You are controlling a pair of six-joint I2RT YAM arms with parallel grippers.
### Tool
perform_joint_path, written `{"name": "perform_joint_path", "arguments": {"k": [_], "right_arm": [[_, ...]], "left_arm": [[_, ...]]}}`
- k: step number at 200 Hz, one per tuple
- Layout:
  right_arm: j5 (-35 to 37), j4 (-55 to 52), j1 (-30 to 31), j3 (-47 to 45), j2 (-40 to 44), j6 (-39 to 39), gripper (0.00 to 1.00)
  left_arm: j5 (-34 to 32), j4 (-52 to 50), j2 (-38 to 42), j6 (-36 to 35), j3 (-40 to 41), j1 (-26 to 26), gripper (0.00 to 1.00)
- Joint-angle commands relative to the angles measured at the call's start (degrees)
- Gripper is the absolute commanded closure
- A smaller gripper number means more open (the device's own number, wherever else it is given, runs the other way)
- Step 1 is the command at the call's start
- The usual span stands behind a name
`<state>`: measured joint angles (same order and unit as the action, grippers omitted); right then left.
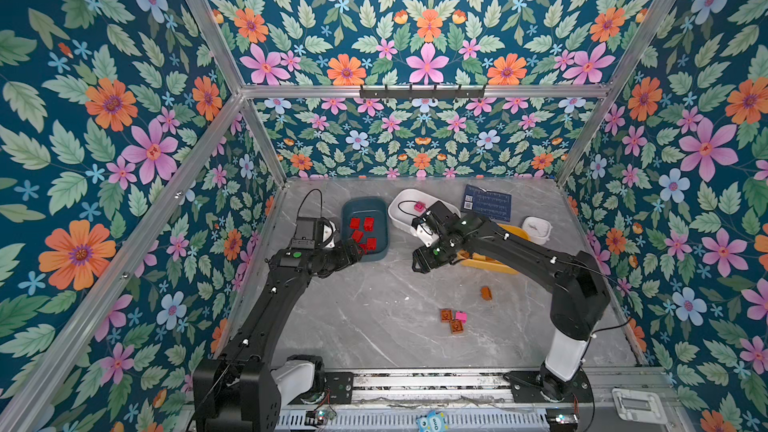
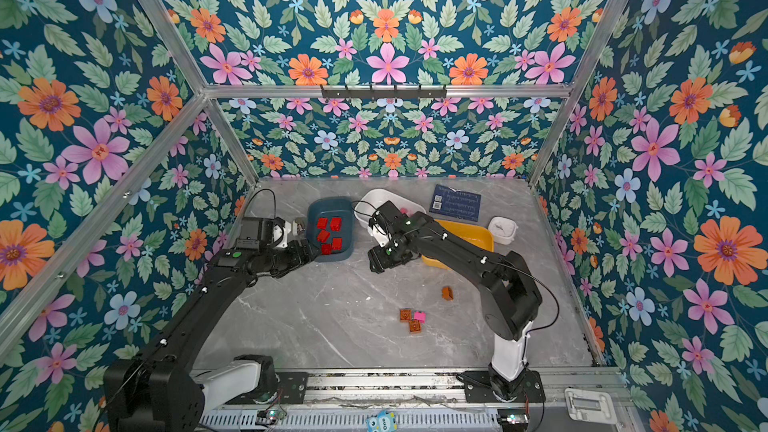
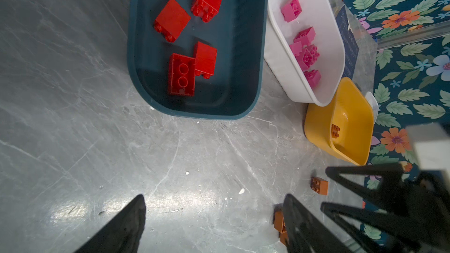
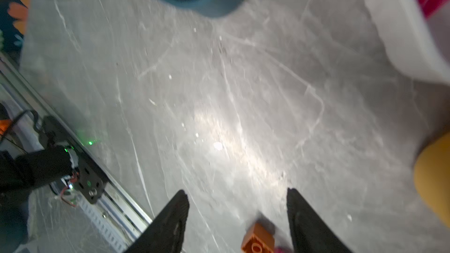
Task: Sort the legos into containers by color
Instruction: Pick up the lego from the bottom-center of the table.
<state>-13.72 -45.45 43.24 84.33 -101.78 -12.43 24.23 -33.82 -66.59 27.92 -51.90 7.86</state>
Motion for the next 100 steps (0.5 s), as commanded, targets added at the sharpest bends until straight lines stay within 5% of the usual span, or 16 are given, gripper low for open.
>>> {"name": "perform_joint_path", "arguments": {"k": [1, 36, 100], "right_arm": [[4.0, -4.8, 1.7, -4.7, 4.1, -3.3, 0.35], [7.1, -8.0, 5.1, -12.4, 10.4, -9.1, 0.35], [6.0, -4.6, 6.3, -18.1, 8.7, -14.5, 0.35]], "left_arm": [[1.2, 0.6, 0.2, -0.8, 0.4, -0.1, 0.12], [1.9, 1.9, 0.2, -0.1, 1.4, -0.1, 0.12], [2.2, 2.4, 1.2, 0.2, 2.9, -0.1, 0.12]]}}
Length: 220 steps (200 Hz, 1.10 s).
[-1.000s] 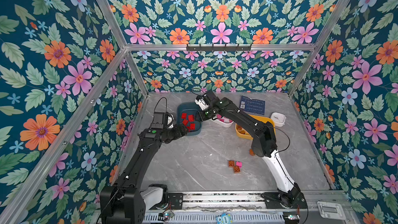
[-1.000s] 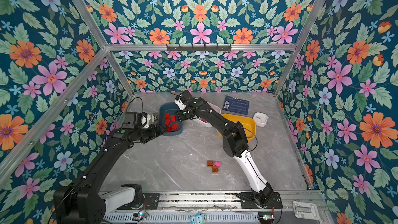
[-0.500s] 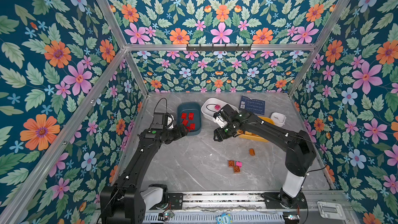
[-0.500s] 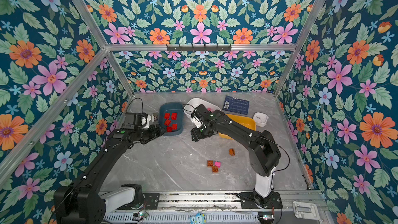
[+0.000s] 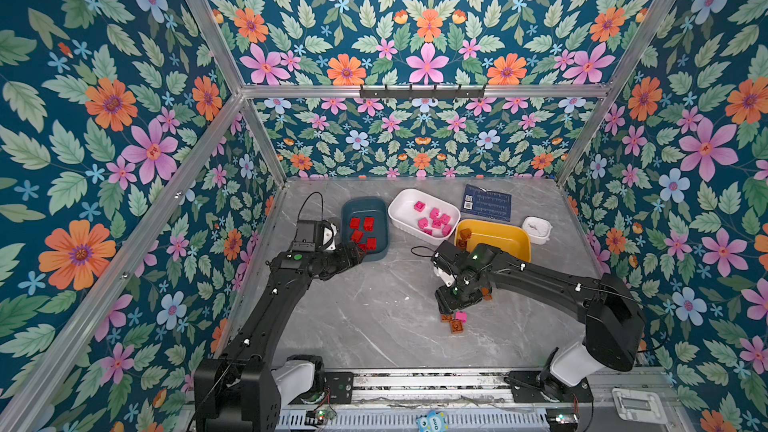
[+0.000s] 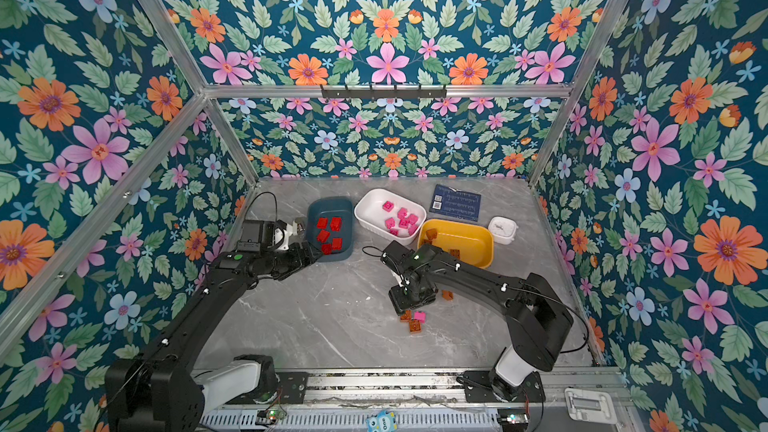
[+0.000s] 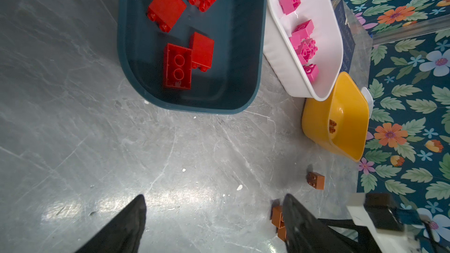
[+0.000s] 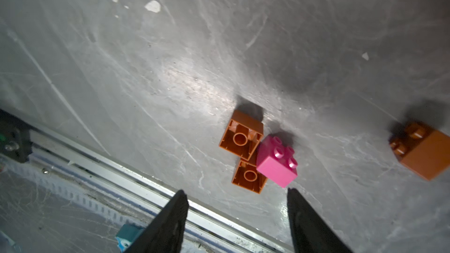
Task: Sort the legos into containers by color
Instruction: Pick up the lego from the bottom-center of the table.
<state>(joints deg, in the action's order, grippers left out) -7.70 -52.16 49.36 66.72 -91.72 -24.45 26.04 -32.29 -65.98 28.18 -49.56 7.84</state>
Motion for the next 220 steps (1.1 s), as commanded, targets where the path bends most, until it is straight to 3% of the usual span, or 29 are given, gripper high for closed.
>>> {"name": "perform_joint_path", "arguments": {"k": [1, 38, 111, 220], "right_arm": [[0.0, 2.1, 0.2, -0.5, -1.5, -2.4, 0.35], [-2.1, 8.1, 0.2, -1.4, -5.5, -3.6, 0.35], [-0.8, 6.1, 0.1, -1.4, -10.1, -4.8, 0.38], [0.1, 5.8, 1.5, -0.4, -12.7, -5.0, 0.55]], "left_arm": [[0.5, 0.9, 0.6, -0.1, 0.6, -0.1, 0.12], [0.1, 0.7, 1.2, -0.2, 1.0, -0.1, 0.12], [0.1, -0.3, 0.9, -1.2, 0.9, -0.1, 0.12], [0.1, -0.4, 0.6, -1.2, 1.0, -0.1, 0.12]]}}
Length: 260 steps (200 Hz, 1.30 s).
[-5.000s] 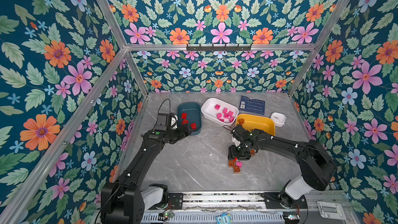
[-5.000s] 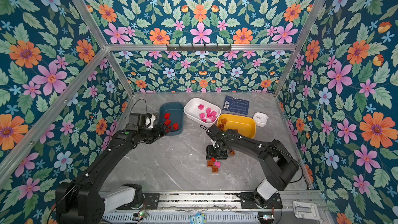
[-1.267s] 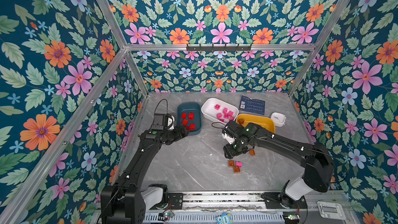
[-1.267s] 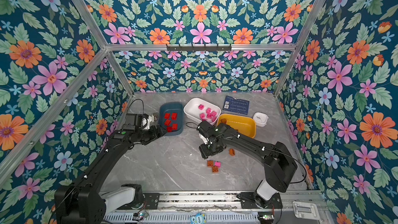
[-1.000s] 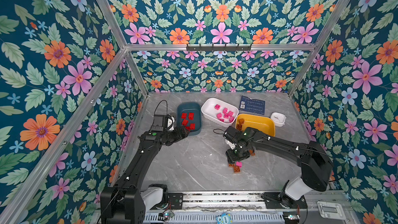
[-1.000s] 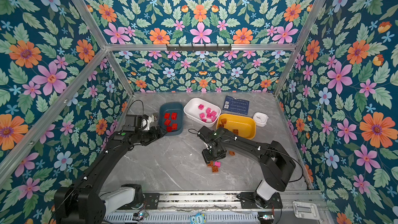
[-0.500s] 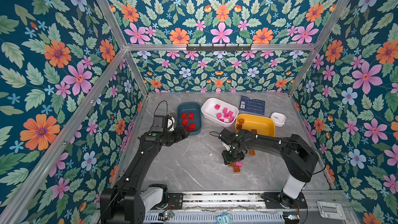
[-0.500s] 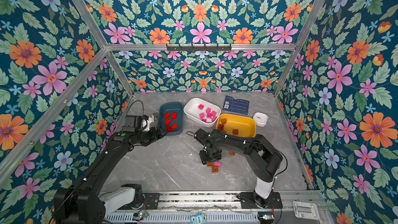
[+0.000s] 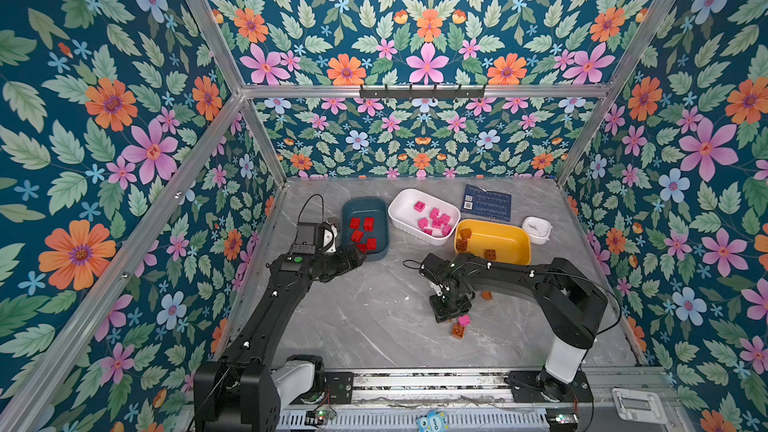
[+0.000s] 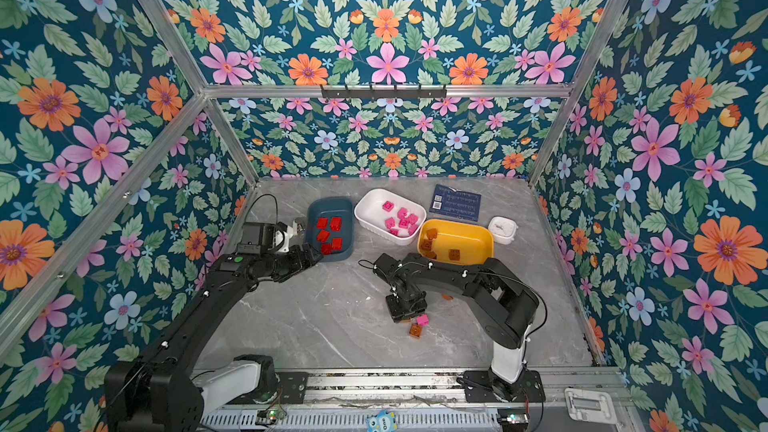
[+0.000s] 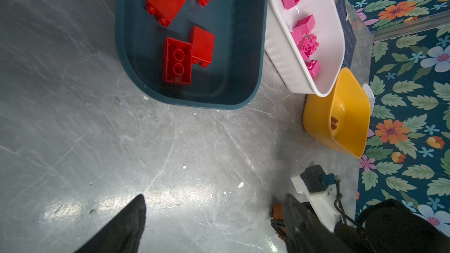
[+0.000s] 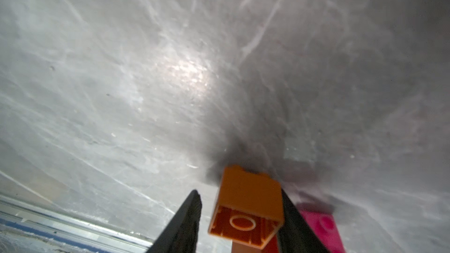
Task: Sort the legos into containers by color
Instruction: Pick up the lego from the bottom-center of the table, then place the lego in the container.
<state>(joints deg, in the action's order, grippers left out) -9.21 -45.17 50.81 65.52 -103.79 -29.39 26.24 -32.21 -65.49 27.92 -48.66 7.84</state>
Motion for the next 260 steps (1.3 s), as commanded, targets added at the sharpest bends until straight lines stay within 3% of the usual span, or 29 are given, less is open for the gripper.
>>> {"name": "perform_joint_path", "arguments": {"k": [1, 40, 83, 111, 157, 191, 234, 260], "right_arm": [[1.7, -1.3, 0.1, 0.8, -0.8, 0.0, 0.56], [3.3, -3.3, 0.1, 2.3, -1.8, 1.2, 0.71], [6.2, -7.1, -1.3, 4.7, 2.7, 2.9, 0.73], [6.3, -7.5, -6.6, 5.1, 7.4, 4.6, 0.73], [7.0, -7.5, -20.3, 8.7, 11.3, 12.8, 0.73], [5.6, -3.0, -28.8, 11.7, 6.9, 16.8, 0.74], [4.3, 1.5, -33.5, 20.1, -3.4, 19.3, 0.73], [3.8, 1.3, -34.2, 24.7, -8.9, 20.3, 0.63]], "left_arm": [[-0.1, -0.5, 0.1, -1.0, 0.1, -0.1, 0.12], [-0.2, -0.6, 0.1, -1.0, 0.3, -0.1, 0.12], [0.4, -0.5, 0.0, -0.9, 0.0, -0.1, 0.12], [1.8, 1.0, -0.2, 0.4, -0.7, -0.1, 0.12], [5.2, 5.7, -1.0, 4.4, -0.9, -0.1, 0.12], [8.0, 10.5, -1.0, 8.8, 0.0, 0.1, 0.12], [8.1, 11.2, -1.3, 9.7, -0.6, 0.3, 0.13], [7.7, 10.6, -1.0, 9.4, -0.8, 0.4, 0.13]]}}
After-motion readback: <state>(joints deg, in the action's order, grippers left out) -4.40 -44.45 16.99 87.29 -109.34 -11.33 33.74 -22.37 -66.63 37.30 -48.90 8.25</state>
